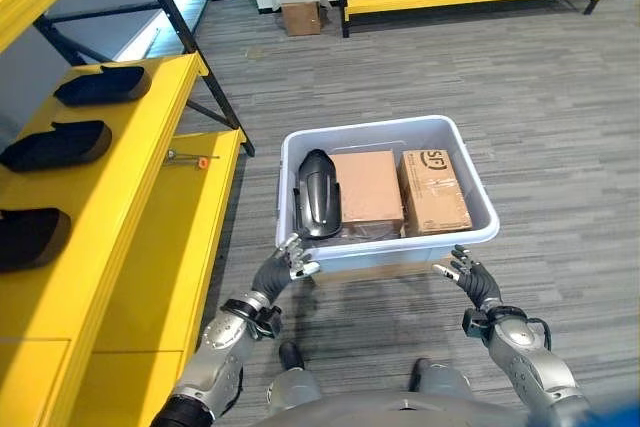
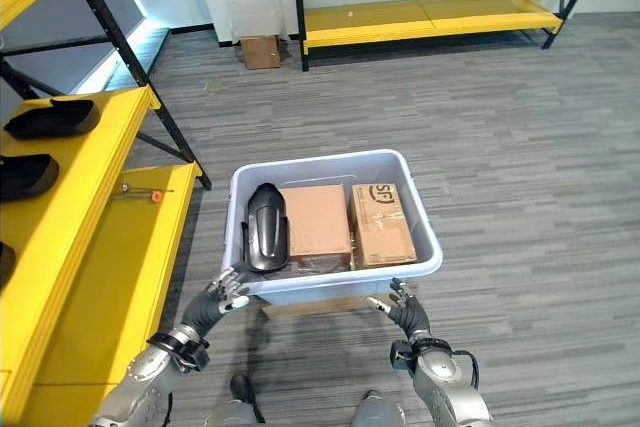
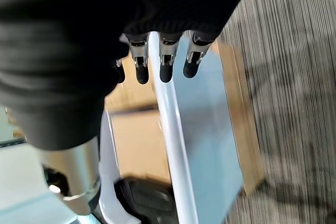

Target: Move parts from the plastic box to the shelf.

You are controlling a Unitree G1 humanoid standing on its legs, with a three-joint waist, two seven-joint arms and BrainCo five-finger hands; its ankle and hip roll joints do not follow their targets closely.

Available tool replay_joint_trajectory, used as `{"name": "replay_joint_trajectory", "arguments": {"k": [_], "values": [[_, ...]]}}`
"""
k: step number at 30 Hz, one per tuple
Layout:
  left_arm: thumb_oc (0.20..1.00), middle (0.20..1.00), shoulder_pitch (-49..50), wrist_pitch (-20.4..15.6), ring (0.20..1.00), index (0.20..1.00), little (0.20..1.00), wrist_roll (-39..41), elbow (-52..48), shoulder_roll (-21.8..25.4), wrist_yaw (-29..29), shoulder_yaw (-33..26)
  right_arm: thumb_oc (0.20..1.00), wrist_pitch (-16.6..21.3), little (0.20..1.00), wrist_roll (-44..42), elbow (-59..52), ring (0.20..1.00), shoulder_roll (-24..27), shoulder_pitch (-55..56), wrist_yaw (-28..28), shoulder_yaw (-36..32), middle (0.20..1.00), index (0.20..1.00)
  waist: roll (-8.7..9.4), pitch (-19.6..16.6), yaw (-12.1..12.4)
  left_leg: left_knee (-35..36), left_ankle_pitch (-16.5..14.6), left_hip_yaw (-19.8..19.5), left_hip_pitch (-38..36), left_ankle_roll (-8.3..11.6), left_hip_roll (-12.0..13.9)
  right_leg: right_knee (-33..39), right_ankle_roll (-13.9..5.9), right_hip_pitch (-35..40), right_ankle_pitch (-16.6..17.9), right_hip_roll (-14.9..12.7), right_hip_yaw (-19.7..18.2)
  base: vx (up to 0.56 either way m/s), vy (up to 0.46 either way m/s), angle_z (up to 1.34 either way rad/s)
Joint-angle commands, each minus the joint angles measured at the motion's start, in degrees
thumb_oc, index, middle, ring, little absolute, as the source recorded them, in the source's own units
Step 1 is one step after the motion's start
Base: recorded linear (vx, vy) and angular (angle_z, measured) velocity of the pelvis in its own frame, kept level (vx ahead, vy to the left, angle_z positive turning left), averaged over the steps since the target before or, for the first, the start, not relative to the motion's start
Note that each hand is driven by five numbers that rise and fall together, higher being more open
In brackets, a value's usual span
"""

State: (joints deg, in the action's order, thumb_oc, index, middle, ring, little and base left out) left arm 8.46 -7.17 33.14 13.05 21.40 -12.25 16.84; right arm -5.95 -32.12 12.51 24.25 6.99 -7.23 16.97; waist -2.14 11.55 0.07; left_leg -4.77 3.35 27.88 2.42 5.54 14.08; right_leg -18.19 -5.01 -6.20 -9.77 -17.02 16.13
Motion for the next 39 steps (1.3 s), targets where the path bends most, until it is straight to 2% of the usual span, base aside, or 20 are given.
{"name": "replay_joint_trajectory", "arguments": {"k": [1, 2, 3, 7, 9, 10, 12, 15, 17, 18, 20, 22, 24, 26, 28, 29, 32, 33, 34, 39], "values": [[1.0, 1.0, 0.63, -3.09, 1.0, 1.0, 1.0, 0.71, -5.41, 3.3, -0.77, -3.09, 1.0, 3.81, 1.0, -2.38, -4.61, 1.0, -1.2, -3.02, 2.64, -1.34, 1.0, 1.0, 1.7, 0.19, 0.97, -6.4, -2.27, -3.35, 1.73, 0.34, 2.46, 2.91, -1.29, 6.17, 0.34, 3.14, 7.0, 0.12, 0.333, -0.14], [1.0, 1.0, 0.55, -3.01, 1.0, 1.0, 1.0, 0.58, -5.24, 3.47, -0.8, -3.01, 1.0, 4.23, 1.0, -2.0, -4.95, 1.0, -1.29, -2.96, 2.93, -1.24, 1.0, 1.0, 1.84, 0.13, 1.05, -6.99, -2.7, -3.73, 1.93, 0.12, 2.09, 2.85, -1.36, 6.28, 0.4, 3.11, 6.76, 0.14, 0.455, 0.06], [1.0, 1.0, -0.04, -3.88, 1.0, 1.0, 1.0, -0.61, -4.2, 3.62, -0.46, -2.77, 1.0, 3.3, 1.0, -1.09, -6.35, 1.0, -1.53, -2.88, 1.59, -0.87, 1.0, 1.0, 2.1, -0.2, 1.2, -7.55, -2.88, -4.04, 2.55, -1.48, 0.92, 3.92, -1.1, 6.27, 1.95, 3.68, 5.97, 0.08, 0.296, -0.03], [1.0, 1.0, -0.23, -4.64, 1.0, 1.0, 1.0, -1.98, -4.04, 3.49, -0.85, -2.41, 1.0, 3.15, 1.0, 0.37, -5.75, 1.0, -2.2, -3.25, -0.14, -0.9, 1.0, 1.0, 2.26, -0.79, 1.7, -6.15, -3.8, -4.88, 1.35, -3.1, -1.75, 2.66, -1.97, 6.27, 1.45, 3.83, 4.7, 0.12, 0.361, -0.06], [1.0, 1.0, -0.34, -4.42, 1.0, 1.0, 1.0, -0.91, -3.98, 3.64, -1.02, -2.58, 1.0, 2.44, 1.0, 1.06, -6.33, 1.0, -2.56, -3.13, -0.15, -1.8, 1.0, 1.0, 2.4, -1.02, 2.11, -4.85, -4.36, -5.27, 0.58, -4.73, -3.67, -1.73, -2.7, 4.95, 0.11, 3.96, 4.03, 0.15, 0.435, 0.0], [1.0, 1.0, -0.54, -4.61, 1.0, 1.0, 1.0, -2.22, -3.69, 3.81, -0.71, -2.5, 1.0, 1.26, 1.0, 0.91, -6.55, 1.0, -2.87, -3.25, -0.18, -2.31, 1.0, 1.0, 3.05, -0.99, 2.32, -4.15, -5.27, -5.49, -0.04, -6.03, -5.05, -6.64, -4.01, 2.11, 1.34, 3.62, 3.12, 0.12, 0.253, -0.09], [1.0, 1.0, -0.23, -4.46, 1.0, 1.0, 1.0, -3.51, -3.73, 4.0, 0.6, -2.6, 1.0, 0.86, 1.0, 1.06, -6.38, 1.0, -3.17, -3.02, 0.35, -2.54, 1.0, 1.0, 3.35, -0.72, 2.23, -3.8, -5.91, -5.93, -0.61, -6.55, -5.75, -8.11, -4.58, 0.34, 2.43, 3.06, 2.25, 0.08, 0.104, -0.2], [1.0, 1.0, -2.23, -5.55, 1.0, 1.0, 1.0, -3.5, -3.6, 4.82, 1.74, -2.01, 1.0, 1.38, 1.0, 4.27, -6.0, 1.0, -3.77, -3.29, 1.78, -1.91, 1.0, 1.0, 4.34, 0.06, 2.09, -5.0, -7.46, -6.41, -0.47, -6.57, -5.81, -1.35, -5.23, 0.71, 5.86, -0.13, 1.56, 0.07, -0.182, -0.11], [1.0, 1.0, -3.81, -5.42, 1.0, 1.0, 1.0, -2.75, -4.0, 4.59, 1.64, -1.24, 1.0, 1.52, 1.0, 6.64, -5.21, 1.0, -3.82, -4.18, 1.99, -1.28, 1.0, 1.0, 4.69, 0.28, 2.03, -5.92, -8.26, -6.31, -0.12, -6.5, -5.39, 2.69, -5.79, 0.14, 9.71, -2.59, 0.61, 0.14, -0.323, 0.12], [1.0, 1.0, -4.55, -5.34, 1.0, 1.0, 1.0, -2.81, -4.71, 4.78, 2.73, -1.4, 1.0, 1.88, 1.0, 5.55, -3.17, 1.0, -4.21, -4.97, 4.46, -0.81, 1.0, 1.0, 4.67, 0.9, 1.77, -7.07, -9.35, -6.79, -0.07, -5.69, -3.8, 6.1, -7.13, -0.67, 12.74, -4.47, -2.03, 0.22, -0.41, -0.04], [1.0, 1.0, -4.41, -5.32, 1.0, 1.0, 1.0, -2.91, -4.51, 5.1, 2.82, -1.65, 1.0, 2.52, 1.0, 6.34, -2.82, 1.0, -4.24, -4.52, 5.6, -0.46, 1.0, 1.0, 4.82, 1.0, 1.71, -8.15, -9.52, -6.95, 0.28, -5.31, -2.7, 6.66, -7.27, -0.32, 12.62, -4.27, -2.28, 0.23, -0.386, -0.07], [1.0, 1.0, -3.21, -5.32, 1.0, 1.0, 1.0, -3.71, -4.47, 4.74, 4.01, -2.3, 1.0, 3.14, 1.0, 6.62, -3.14, 1.0, -3.35, -4.33, 8.14, -0.12, 1.0, 1.0, 4.99, 0.91, 2.32, -8.28, -8.44, -5.56, -0.37, -4.12, -0.67, 7.91, -7.36, 1.66, 11.43, -2.97, 0.44, 0.25, -0.335, 0.07], [1.0, 1.0, -2.65, -3.62, 1.0, 1.0, 1.0, -2.78, -5.7, 3.95, 5.44, -2.99, 1.0, 4.87, 1.0, 9.66, -4.14, 1.0, -2.08, -5.16, 10.38, 0.0, 1.0, 1.0, 5.02, 0.58, 2.81, -7.87, -7.18, -5.22, -0.87, -2.32, 1.43, 8.3, -6.81, 2.83, 9.76, -1.64, 2.43, 0.26, -0.251, -0.28], [1.0, 1.0, -2.52, -1.59, 1.0, 1.0, 1.0, -4.99, -5.81, 3.31, 9.34, -3.75, 1.0, 6.74, 1.0, 13.96, -6.11, 1.0, -0.42, -5.44, 8.55, -0.19, 1.0, 1.0, 4.97, 0.43, 2.61, -8.52, -6.51, -4.85, -1.02, -0.68, 4.03, 8.32, -5.97, 3.88, 8.43, -0.86, 3.55, 0.25, -0.205, -0.3], [1.0, 1.0, -3.11, -0.44, 1.0, 1.0, 1.0, -4.6, -5.18, 3.11, 12.33, -4.03, 1.0, 12.95, 1.0, 21.25, -8.16, 1.0, 1.7, -5.73, 3.61, -0.84, 1.0, 1.0, 5.01, 0.18, 2.19, -8.16, -5.98, -4.57, -1.46, -0.01, 5.34, 8.54, -5.65, 3.84, 8.51, -0.62, 4.03, 0.16, -0.115, -0.2], [1.0, 1.0, -3.78, -0.73, 1.0, 1.0, 1.0, -3.73, -4.99, 2.89, 13.21, -4.09, 1.0, 13.89, 1.0, 22.1, -9.81, 1.0, 2.99, -6.03, 2.17, -1.17, 1.0, 1.0, 4.99, 0.18, 1.84, -8.22, -5.75, -4.3, -1.44, 0.33, 6.08, 8.38, -5.54, 3.54, 8.52, -0.62, 4.21, 0.14, -0.077, -0.14], [1.0, 1.0, -5.5, -3.09, 1.0, 1.0, 1.0, -1.4, -5.1, 2.15, 14.73, -4.92, 1.0, 14.2, 1.0, 20.97, -13.3, 1.0, 4.73, -5.73, -1.16, -3.09, 1.0, 1.0, 4.57, 0.52, 0.52, -8.83, -5.75, -2.93, -1.33, 0.85, 7.57, 7.61, -5.13, 2.47, 8.2, -0.7, 4.57, 0.11, -0.006, -0.2], [1.0, 1.0, -6.75, -3.21, 1.0, 1.0, 1.0, -1.31, -5.18, 1.95, 17.25, -5.6, 1.0, 15.11, 1.0, 20.7, -13.2, 1.0, 5.11, -5.54, -2.28, -4.39, 1.0, 1.0, 4.37, 0.93, -0.16, -9.38, -5.96, -2.37, -1.22, 0.97, 8.01, 6.76, -5.04, 1.69, 8.04, -1.0, 4.68, 0.1, 0.045, -0.24], [1.0, 1.0, -8.26, -1.99, 1.0, 1.0, 1.0, -3.06, -4.2, 1.6, 22.76, -6.48, 1.0, 14.89, 1.0, 19.53, -13.18, 1.0, 5.18, -4.88, -2.91, -5.57, 1.0, 1.0, 4.28, 1.36, -0.98, -9.99, -6.26, -1.68, -1.09, 1.15, 8.45, 5.74, -5.18, 0.51, 7.98, -1.49, 4.5, 0.11, 0.059, -0.16], [1.0, 1.0, -12.71, -0.95, 1.0, 1.0, 1.0, -6.24, -1.73, 1.5, 33.14, -8.35, 1.0, 13.03, 1.0, 21.7, -14.88, 1.0, 5.57, -3.39, -2.18, -6.94, 1.0, 1.0, 4.68, 3.57, -2.85, -12.4, -7.26, -1.17, 1.05, 1.09, 9.43, 1.8, -5.9, -4.25, 7.67, -2.81, 2.58, 0.01, 0.04, -0.08]]}}
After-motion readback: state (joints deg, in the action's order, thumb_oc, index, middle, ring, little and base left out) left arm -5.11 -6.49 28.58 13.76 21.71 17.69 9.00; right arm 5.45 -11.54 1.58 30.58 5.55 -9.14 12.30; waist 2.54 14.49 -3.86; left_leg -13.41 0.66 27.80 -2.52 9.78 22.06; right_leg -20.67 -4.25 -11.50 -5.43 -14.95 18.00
